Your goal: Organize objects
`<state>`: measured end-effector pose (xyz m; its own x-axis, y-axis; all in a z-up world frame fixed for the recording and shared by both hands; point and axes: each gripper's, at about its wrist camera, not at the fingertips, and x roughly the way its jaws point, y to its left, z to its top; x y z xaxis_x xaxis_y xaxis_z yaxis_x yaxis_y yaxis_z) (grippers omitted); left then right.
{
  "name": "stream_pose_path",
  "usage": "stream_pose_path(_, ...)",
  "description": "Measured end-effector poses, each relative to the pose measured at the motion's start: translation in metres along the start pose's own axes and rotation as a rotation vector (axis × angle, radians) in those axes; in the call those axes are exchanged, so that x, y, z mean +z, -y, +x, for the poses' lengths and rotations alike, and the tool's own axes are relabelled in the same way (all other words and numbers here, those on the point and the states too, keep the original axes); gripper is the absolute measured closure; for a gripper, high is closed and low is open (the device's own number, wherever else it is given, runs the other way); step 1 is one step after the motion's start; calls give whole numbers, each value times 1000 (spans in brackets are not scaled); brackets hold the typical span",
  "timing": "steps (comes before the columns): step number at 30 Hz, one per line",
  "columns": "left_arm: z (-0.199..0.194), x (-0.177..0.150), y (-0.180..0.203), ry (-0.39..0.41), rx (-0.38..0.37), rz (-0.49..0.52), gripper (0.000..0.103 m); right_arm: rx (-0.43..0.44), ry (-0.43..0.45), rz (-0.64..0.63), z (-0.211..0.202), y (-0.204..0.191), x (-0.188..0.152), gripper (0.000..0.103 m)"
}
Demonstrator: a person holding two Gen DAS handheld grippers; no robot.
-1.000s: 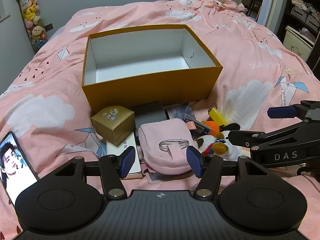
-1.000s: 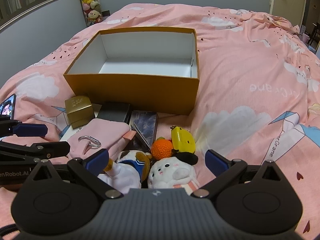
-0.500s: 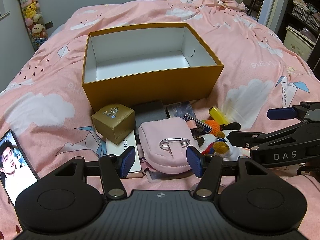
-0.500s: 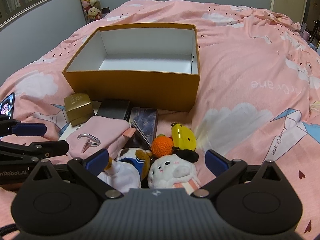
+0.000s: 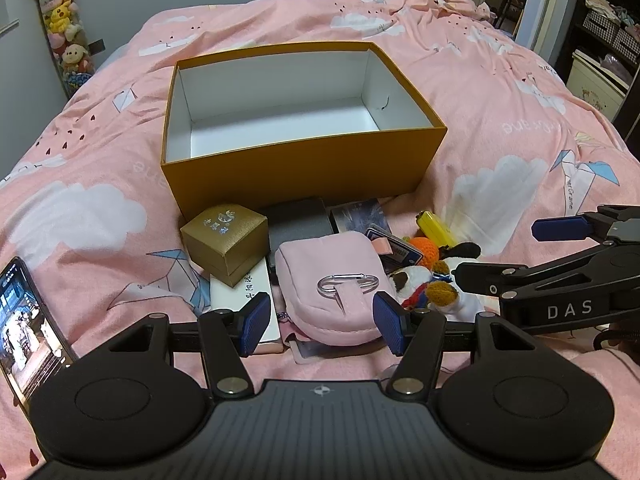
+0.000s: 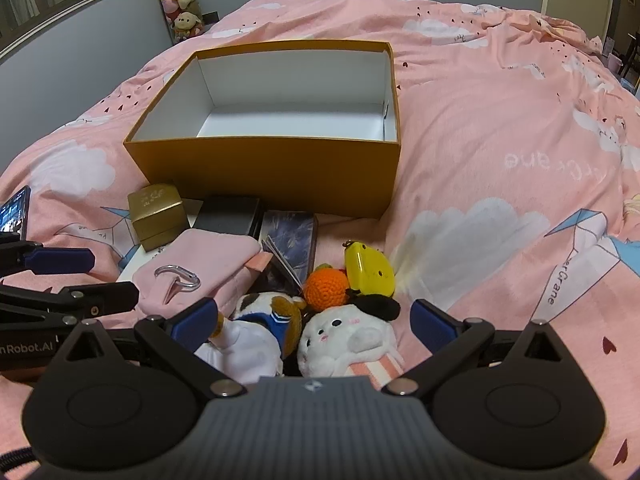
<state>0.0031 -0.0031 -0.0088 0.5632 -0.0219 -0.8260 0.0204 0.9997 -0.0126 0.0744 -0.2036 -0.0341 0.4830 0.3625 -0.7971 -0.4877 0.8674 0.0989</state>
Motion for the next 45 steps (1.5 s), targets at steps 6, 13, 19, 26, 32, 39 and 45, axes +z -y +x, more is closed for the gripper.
stream_pose_path(6, 0, 0, -1, -4, -6, -8, 33, 7, -6, 2, 2, 0, -1, 1)
stream_pose_path(13, 0, 5, -15, -9, -10, -36, 33, 40, -27, -7, 7, -1, 3, 2)
stream_pose_path(19, 4, 25, -40, 9, -37, -32, 32, 106, -40, -41, 16, -3, 27, 15)
stream_pose_path(26, 32, 43, -67, 18, -3, 44, 23, 186, -62, -119, 50, -25, 65, 31)
stream_pose_path(32, 60, 54, -89, -9, -64, 121, 18, 237, -115, -169, 89, -50, 85, 43)
stream_pose_path(39, 89, 56, -93, -94, -125, 273, 16, 259, -156, -214, 113, -64, 92, 43)
stream_pose_path(45, 110, 59, -99, -176, -155, 327, 16, 255, -180, -228, 129, -69, 94, 43)
